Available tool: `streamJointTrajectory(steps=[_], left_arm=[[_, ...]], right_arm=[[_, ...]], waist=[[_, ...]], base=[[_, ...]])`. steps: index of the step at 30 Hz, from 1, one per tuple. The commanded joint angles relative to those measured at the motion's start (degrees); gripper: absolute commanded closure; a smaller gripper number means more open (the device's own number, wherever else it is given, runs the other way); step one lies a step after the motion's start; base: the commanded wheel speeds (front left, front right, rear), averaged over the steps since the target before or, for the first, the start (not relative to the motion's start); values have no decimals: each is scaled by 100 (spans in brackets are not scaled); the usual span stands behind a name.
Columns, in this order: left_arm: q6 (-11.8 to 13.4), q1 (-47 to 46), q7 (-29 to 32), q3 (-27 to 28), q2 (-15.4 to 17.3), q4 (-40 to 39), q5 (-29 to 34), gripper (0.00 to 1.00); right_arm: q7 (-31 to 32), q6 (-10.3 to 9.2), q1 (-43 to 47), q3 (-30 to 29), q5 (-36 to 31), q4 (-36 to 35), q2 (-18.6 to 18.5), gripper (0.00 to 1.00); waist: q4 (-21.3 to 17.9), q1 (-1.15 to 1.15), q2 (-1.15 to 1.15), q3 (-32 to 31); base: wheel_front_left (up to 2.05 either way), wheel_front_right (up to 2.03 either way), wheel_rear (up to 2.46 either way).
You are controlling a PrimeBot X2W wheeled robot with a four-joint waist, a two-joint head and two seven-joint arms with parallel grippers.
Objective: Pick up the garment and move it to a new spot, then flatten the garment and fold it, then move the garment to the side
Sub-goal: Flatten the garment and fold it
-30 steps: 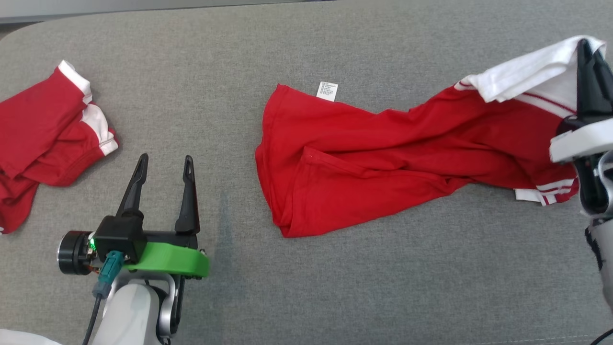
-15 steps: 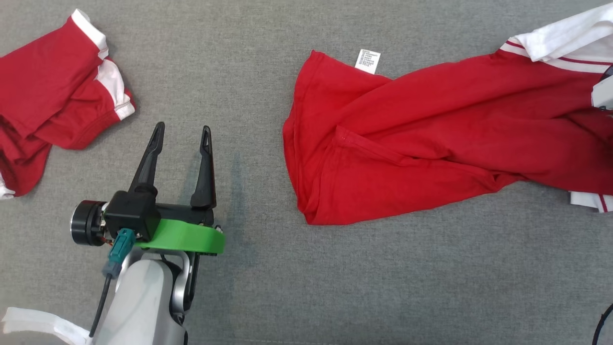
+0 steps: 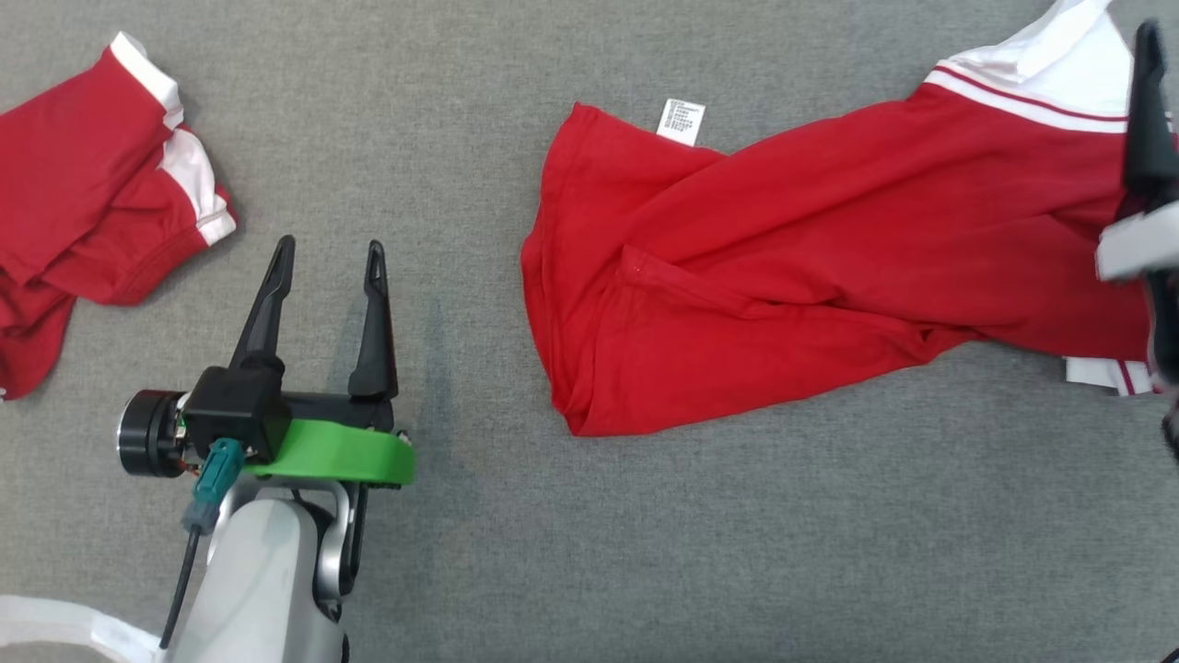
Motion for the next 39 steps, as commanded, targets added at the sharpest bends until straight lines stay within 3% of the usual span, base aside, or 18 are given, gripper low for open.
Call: streamJointTrajectory(steps=[1, 8, 17, 35, 39], left_arm=[[-2, 102, -19, 46, 64, 16, 47, 0], [60, 381, -19, 221, 162, 43, 68, 0], [121, 730, -19, 304, 227, 79, 15, 0], [151, 635, 57, 187, 306, -3, -11, 0], [-13, 80, 186, -6, 296, -76, 77, 0]], right_arm=[[-12, -8, 306, -83, -118, -251, 87, 0], [-13, -8, 1764, -339, -392, -1383, 670, 0], [-13, -8, 2889, -355, -530, -1901, 999, 0], [71, -8, 3101, -408, -615, -2180, 1018, 0], [112, -8, 3013, -460, -617, -2291, 1025, 0]], waist=[[-142, 0, 0, -166], [-414, 0, 0, -560], [-590, 0, 0, -974], [-573, 0, 0, -1006], [-536, 0, 0, -813]], base=[[0, 0, 0], [0, 0, 0], [0, 0, 0], [0, 0, 0], [0, 0, 0]])
